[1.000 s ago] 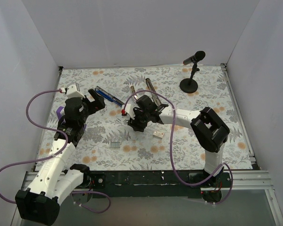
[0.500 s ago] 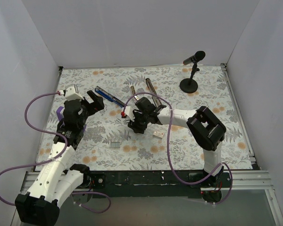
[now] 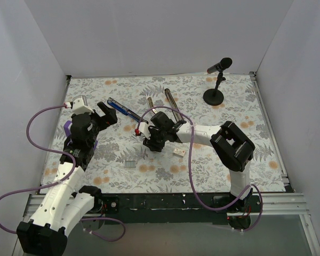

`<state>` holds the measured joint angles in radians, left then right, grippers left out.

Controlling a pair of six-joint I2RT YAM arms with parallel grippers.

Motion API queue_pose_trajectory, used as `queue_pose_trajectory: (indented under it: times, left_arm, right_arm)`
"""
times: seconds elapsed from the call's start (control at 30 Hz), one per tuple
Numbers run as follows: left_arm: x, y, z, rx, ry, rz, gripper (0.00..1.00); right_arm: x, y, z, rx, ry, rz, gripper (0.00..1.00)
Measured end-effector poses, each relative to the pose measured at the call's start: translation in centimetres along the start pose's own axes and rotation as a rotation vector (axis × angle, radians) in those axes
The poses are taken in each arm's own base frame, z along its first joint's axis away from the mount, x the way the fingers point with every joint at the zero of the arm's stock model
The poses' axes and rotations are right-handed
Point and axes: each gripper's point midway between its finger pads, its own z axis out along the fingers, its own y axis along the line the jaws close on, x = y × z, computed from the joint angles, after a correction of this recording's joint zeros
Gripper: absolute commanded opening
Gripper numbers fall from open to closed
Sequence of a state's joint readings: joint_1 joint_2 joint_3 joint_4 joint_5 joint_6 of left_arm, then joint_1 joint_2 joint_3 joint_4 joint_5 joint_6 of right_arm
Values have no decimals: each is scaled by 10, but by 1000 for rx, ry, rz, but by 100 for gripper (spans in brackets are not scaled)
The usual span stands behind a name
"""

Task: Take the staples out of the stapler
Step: Pick up the staple from the center of the board.

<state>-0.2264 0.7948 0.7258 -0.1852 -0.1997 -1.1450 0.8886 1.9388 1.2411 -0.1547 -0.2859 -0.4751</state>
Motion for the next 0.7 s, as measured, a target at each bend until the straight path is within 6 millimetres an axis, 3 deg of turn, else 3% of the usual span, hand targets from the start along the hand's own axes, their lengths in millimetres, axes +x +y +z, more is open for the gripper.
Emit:
queue_pose_trajectory:
  times: [0.27,0.7]
  left_arm:
    - [-1,2,0,-13,-7,-1,98]
    - [-6,10,-2,-56,-33,-9,98]
  right_arm:
    - [1,-3,1,23,5,-5,43]
    - [0,-8,-4,67,-8,-16,39]
